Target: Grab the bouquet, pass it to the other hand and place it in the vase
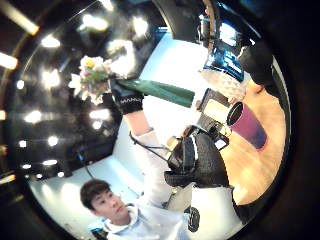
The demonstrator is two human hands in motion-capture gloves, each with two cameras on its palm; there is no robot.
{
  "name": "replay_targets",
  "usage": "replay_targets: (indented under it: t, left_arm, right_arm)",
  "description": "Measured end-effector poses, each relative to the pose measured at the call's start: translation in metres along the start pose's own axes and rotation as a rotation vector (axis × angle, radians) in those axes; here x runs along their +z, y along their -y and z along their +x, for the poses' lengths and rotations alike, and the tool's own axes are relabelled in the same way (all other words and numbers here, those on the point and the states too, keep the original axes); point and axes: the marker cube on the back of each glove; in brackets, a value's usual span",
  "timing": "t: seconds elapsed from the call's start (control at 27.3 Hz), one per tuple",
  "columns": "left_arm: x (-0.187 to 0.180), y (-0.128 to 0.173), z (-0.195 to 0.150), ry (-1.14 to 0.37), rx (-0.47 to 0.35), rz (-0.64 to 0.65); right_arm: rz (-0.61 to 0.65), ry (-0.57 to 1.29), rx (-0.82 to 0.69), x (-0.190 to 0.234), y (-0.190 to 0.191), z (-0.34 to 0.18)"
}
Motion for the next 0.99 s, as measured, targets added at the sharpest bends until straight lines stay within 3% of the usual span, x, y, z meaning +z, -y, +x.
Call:
replay_targets:
  t: [0.15,0.44,0.99]
  left_arm:
    - [-0.007,0.011,-0.033,0.027,-0.012,0.061]
    - [0.011,-0.002,-0.117,0.072,-0.086,0.073]
    - [0.019,-0.037,-0.187,0.142,-0.151,0.073]
  right_arm:
    - [0.013,-0.092,-0.051,-0.009,0.002,0.011]
    - [-0.019,0.0,0.006,-0.002,-0.006,0.012]
    - [-0.025,-0.016,0.018,0.003,-0.012,0.02]
